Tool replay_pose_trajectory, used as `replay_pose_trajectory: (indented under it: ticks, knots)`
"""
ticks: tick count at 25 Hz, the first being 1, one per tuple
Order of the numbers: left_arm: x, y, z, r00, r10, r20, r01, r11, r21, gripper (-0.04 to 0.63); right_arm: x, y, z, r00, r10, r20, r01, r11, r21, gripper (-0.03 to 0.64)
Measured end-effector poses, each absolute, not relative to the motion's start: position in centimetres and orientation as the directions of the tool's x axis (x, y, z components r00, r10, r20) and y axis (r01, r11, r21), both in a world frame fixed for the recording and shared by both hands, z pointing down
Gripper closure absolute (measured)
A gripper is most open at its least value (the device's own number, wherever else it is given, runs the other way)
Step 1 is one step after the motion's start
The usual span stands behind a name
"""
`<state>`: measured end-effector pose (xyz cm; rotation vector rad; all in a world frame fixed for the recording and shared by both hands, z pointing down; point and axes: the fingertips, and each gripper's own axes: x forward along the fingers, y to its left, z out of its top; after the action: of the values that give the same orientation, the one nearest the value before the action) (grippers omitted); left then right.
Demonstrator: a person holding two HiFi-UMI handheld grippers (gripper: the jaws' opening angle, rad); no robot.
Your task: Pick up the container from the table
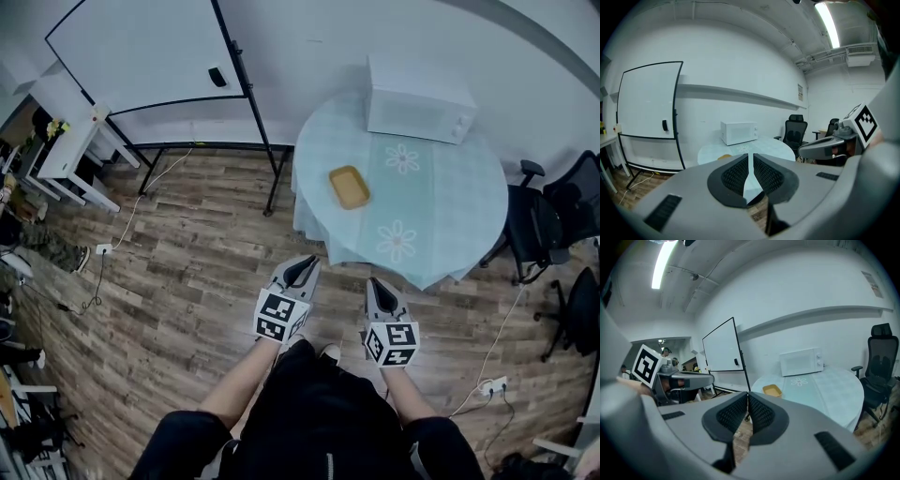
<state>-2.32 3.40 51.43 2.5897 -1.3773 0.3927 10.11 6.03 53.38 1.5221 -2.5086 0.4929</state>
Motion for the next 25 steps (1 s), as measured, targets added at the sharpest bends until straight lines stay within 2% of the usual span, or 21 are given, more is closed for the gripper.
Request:
replay_pose_trajectory:
  ticks: [14, 25]
  knots:
    - [-0.8, -2.5, 52.7, 0.561, -0.753, 0.343, -0.806, -0.591, 0.022, 0.575, 12.0, 1.3, 53.7, -0.434, -0.846, 0.31, -0.9, 0.388, -0.199, 0.592]
    - [-1.0, -12.8, 54.4, 0.601, -0.716, 0.354, -0.775, -0.631, 0.038, 0.575, 10.8, -8.4, 54.6, -0.413, -0.843, 0.344, -0.91, 0.368, -0.191, 0.592]
